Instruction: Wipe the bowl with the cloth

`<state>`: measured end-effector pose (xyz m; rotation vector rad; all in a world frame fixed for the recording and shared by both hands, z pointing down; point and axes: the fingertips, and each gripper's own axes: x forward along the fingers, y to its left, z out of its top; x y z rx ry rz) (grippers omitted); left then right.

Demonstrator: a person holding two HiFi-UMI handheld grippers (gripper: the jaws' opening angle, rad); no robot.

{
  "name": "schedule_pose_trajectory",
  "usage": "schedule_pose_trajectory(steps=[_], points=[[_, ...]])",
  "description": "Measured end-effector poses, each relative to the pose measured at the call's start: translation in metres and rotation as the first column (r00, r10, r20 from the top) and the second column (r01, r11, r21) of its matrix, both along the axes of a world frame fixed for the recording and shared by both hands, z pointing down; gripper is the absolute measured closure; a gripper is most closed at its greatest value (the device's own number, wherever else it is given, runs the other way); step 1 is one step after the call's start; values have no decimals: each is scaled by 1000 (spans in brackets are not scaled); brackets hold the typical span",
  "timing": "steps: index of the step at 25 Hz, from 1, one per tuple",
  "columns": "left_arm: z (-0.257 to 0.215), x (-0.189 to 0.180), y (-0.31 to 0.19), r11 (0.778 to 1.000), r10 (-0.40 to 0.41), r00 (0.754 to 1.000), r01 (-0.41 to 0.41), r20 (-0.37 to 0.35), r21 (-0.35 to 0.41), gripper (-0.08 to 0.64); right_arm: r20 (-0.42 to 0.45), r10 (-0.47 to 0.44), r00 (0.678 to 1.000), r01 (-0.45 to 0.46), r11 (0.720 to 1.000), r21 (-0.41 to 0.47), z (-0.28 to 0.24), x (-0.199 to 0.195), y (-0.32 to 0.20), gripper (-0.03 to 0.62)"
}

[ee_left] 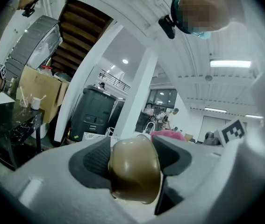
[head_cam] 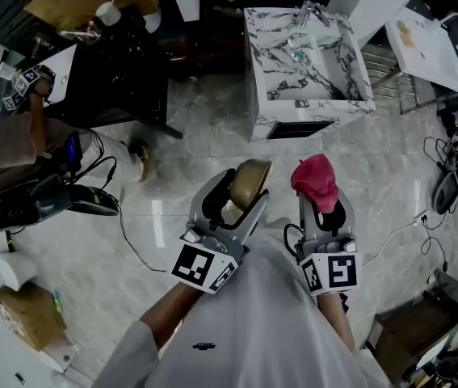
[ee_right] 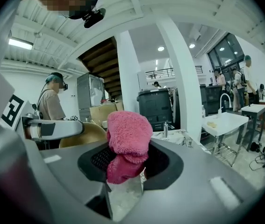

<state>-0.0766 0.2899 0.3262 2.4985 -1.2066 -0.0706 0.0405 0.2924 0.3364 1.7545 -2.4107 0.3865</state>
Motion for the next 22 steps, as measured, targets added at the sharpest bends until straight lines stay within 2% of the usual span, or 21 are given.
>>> schedule_pose_trajectory(steps=[5,9,15,22], points=[[6,-25,-12,1000,12,1000,-12,-14,-11,276,13,27,1000,-27,1000,-2,4,-26,-11,440],[11,-29,-27,999,8,999,-9,-35,-40,276,0,39,999,-39,999,-35,10,-26,-18,440],[15,-12,-75,999,8,1000,-9,-11,-53,276,27,42,999,-41,997,-70,24,-9,-60,440],[19,23,-159,996,-13,1000,13,4,-88,276,25,-32,999,34,998,-48,20,19,-156,440]])
